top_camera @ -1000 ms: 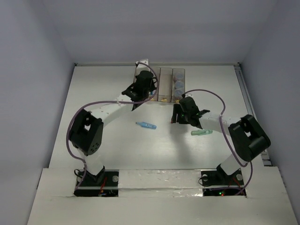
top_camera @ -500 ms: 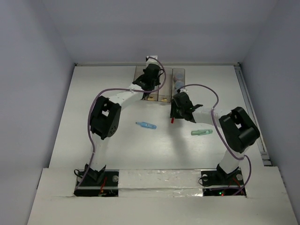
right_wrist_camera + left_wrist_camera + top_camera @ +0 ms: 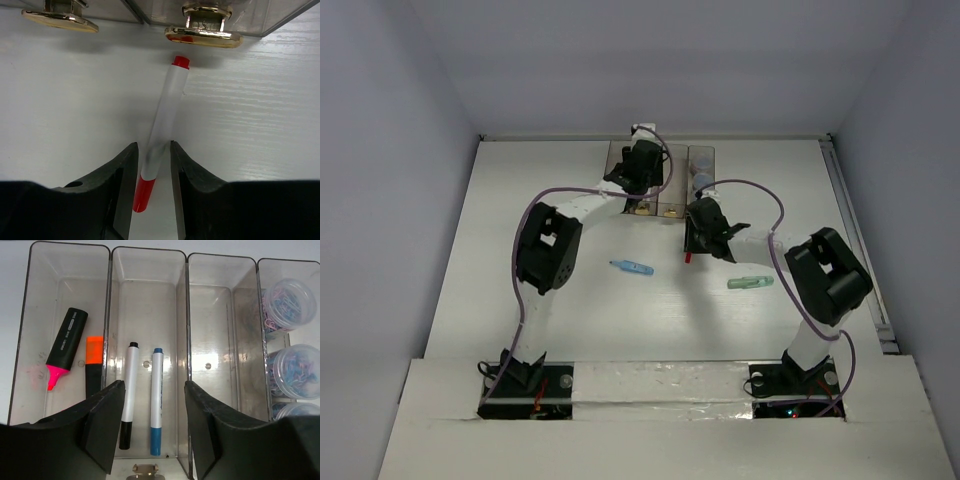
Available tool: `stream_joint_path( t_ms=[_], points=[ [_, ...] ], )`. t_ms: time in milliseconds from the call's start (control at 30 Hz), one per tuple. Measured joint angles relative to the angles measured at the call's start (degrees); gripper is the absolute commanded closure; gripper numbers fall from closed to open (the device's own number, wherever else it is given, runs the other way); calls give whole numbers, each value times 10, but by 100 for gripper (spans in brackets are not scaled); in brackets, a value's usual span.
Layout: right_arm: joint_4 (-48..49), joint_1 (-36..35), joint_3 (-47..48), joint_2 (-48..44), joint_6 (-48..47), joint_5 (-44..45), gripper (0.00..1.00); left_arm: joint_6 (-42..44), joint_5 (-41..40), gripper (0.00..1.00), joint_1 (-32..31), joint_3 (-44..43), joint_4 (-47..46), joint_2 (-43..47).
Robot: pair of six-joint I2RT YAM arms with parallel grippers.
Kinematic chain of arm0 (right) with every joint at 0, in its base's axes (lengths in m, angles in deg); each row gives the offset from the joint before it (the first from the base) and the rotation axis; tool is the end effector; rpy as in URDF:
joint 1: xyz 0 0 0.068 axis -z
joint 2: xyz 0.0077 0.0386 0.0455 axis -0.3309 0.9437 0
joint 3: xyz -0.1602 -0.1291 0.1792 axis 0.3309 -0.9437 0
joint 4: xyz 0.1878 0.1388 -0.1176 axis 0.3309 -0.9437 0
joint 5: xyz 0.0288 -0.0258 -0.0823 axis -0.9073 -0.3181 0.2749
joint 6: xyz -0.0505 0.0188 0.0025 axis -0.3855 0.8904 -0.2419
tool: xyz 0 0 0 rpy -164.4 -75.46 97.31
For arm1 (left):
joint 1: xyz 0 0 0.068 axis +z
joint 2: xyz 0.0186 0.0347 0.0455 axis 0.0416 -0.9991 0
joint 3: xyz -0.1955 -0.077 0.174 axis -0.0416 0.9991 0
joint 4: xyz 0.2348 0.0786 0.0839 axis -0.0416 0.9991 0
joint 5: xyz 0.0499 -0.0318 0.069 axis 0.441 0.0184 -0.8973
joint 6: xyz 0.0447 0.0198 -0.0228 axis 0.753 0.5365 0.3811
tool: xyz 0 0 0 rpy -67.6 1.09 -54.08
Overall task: Sort the stationery into containers
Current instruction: Place the pen in the storage box, then pick up the pen from the center of the board.
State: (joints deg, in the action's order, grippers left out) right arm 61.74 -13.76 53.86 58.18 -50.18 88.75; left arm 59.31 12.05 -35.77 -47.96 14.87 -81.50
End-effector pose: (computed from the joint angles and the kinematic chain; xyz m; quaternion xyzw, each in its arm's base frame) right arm 0.3025 0.1873 0.1573 -0.0054 0.9298 0.0833 0.3584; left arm 0.4296 -0.2698 0.2333 0.0395 0.8234 -0.1082 0.5557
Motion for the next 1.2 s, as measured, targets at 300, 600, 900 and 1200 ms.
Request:
stream_joint_path(
  t_ms=[300,600,900,1200],
  points=[
    [7,0,-1,3,3,-3,100,-27,11,52,-5,172,-28,192],
    [-13,-30,-70,-89,12,-19,100,-75,-3,51,-59,418,-119,556],
    [-23,-38,-56,-219,16,-74,100,-108,-24,50,-59,593,-48,721],
    [-38,-38,185,-36,4,-89,100,-158,-14,50,-60,689,4,880]
  ],
)
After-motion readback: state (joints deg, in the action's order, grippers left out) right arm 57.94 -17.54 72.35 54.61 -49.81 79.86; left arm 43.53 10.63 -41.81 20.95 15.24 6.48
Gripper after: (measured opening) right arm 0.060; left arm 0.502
